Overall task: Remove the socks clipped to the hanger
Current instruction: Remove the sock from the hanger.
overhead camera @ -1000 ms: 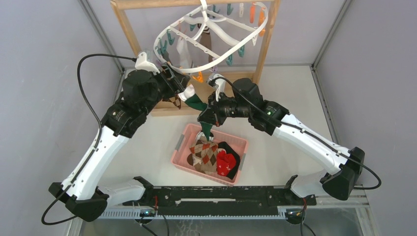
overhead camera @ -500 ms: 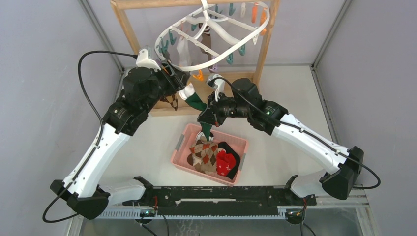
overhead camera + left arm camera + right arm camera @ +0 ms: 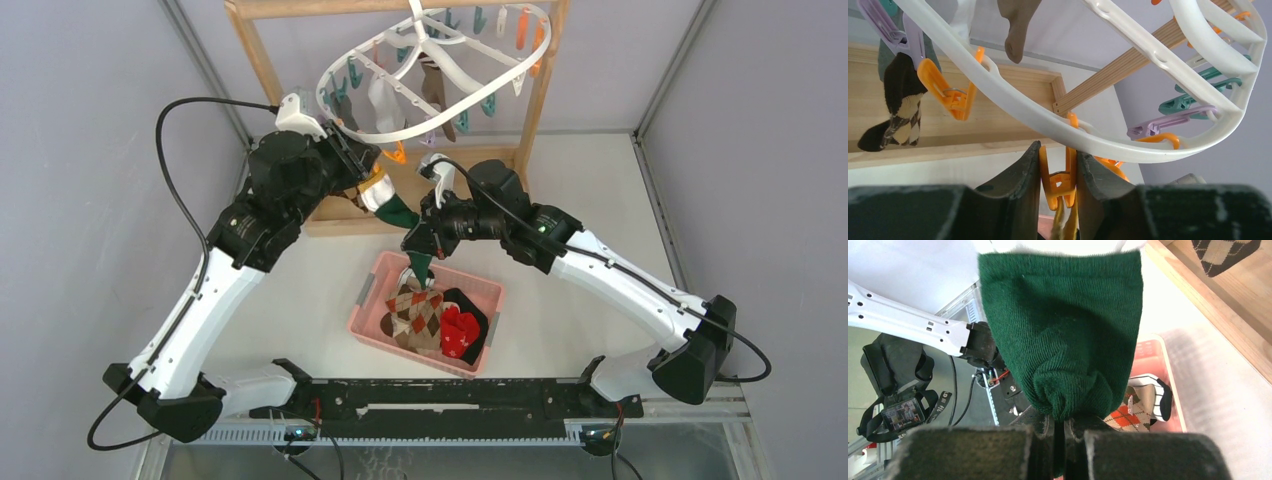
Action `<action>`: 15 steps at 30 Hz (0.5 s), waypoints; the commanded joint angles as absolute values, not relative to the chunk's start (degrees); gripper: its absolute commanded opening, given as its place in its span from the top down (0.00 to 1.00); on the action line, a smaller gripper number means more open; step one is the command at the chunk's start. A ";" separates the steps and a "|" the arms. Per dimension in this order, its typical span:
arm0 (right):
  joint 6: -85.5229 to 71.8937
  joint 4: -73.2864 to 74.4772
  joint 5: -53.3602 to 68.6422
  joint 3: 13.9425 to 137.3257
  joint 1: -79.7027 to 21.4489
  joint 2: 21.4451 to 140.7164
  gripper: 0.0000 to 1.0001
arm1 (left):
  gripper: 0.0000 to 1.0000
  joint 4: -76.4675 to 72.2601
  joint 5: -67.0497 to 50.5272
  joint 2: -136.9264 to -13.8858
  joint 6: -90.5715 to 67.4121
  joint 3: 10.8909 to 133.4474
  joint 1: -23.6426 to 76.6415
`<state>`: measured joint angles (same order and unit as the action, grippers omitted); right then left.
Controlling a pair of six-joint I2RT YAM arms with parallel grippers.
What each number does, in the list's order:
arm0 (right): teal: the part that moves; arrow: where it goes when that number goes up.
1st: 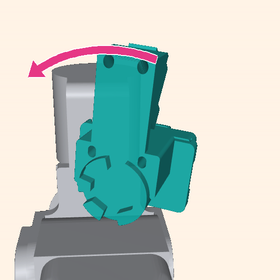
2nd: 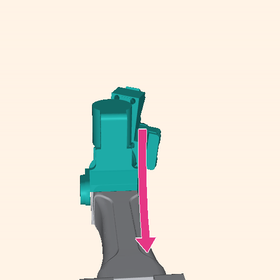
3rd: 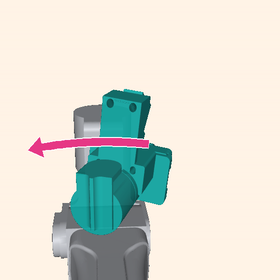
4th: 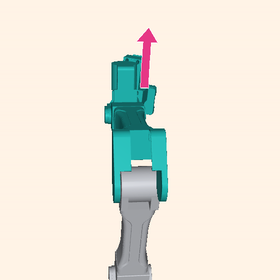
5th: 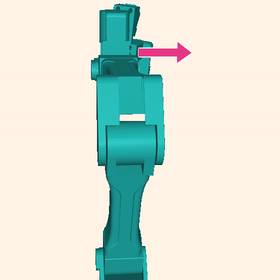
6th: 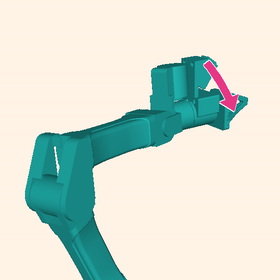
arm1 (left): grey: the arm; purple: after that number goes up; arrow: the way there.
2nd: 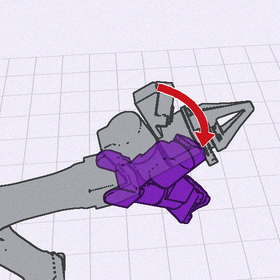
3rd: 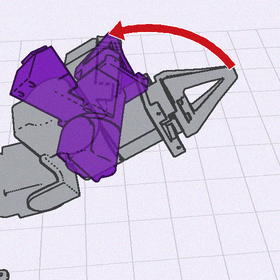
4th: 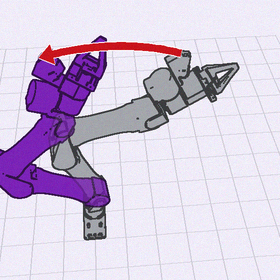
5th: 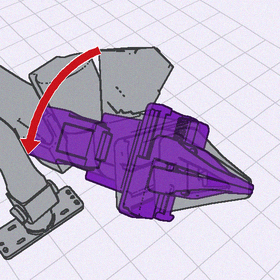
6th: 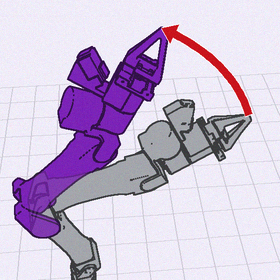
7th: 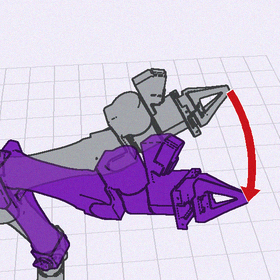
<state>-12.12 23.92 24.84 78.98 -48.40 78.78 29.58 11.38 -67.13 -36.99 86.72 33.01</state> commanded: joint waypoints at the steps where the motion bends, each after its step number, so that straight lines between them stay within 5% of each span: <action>1: -12.39 23.03 25.75 79.61 -48.36 78.66 1.00 | 0.72 26.63 11.33 -67.49 -36.41 90.15 32.78; 15: -12.04 24.54 26.19 77.29 -48.34 77.52 1.00 | 0.79 27.75 10.99 -67.73 -36.38 90.71 32.72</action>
<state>-12.08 24.97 25.56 78.94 -48.40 78.81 30.22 11.33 -67.94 -36.99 87.02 33.01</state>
